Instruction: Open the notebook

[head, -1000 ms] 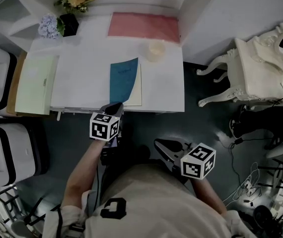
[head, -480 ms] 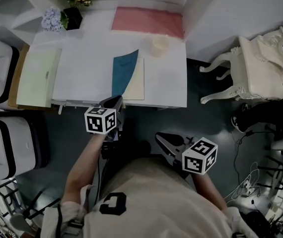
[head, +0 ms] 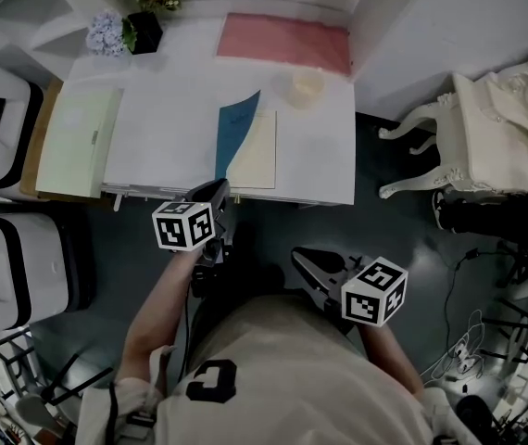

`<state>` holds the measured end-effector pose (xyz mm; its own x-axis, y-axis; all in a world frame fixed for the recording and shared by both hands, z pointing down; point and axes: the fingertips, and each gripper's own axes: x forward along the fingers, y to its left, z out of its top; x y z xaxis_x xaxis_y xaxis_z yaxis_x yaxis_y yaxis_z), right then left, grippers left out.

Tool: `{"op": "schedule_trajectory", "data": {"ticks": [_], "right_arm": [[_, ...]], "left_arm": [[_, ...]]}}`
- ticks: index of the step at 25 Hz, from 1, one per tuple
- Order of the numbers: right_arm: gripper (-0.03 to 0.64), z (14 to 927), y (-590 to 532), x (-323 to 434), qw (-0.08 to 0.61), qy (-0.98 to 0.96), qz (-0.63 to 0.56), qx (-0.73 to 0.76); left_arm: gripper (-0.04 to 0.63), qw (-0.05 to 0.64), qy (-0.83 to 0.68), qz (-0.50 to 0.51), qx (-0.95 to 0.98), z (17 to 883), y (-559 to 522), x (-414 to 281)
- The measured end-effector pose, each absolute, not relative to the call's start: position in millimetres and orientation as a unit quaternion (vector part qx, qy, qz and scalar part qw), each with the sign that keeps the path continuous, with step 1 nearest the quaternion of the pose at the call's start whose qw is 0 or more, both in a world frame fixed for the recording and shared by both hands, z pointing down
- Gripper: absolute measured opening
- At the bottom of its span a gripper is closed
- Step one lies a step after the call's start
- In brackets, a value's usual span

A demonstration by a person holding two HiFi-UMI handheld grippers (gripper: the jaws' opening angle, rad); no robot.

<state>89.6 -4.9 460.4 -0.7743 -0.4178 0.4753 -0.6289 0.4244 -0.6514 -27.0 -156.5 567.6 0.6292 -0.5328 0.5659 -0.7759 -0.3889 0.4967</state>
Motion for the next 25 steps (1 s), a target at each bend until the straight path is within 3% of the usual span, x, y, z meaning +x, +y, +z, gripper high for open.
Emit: {"op": "schedule_trajectory", "data": {"ticks": [25], "right_arm": [[0.023, 458.7, -14.7, 89.8, 0.121, -0.838, 0.436, 0.305]], "left_arm": [[0.012, 0.432, -0.436, 0.100, 0.783, 560.2, -161.6, -57.4]]}}
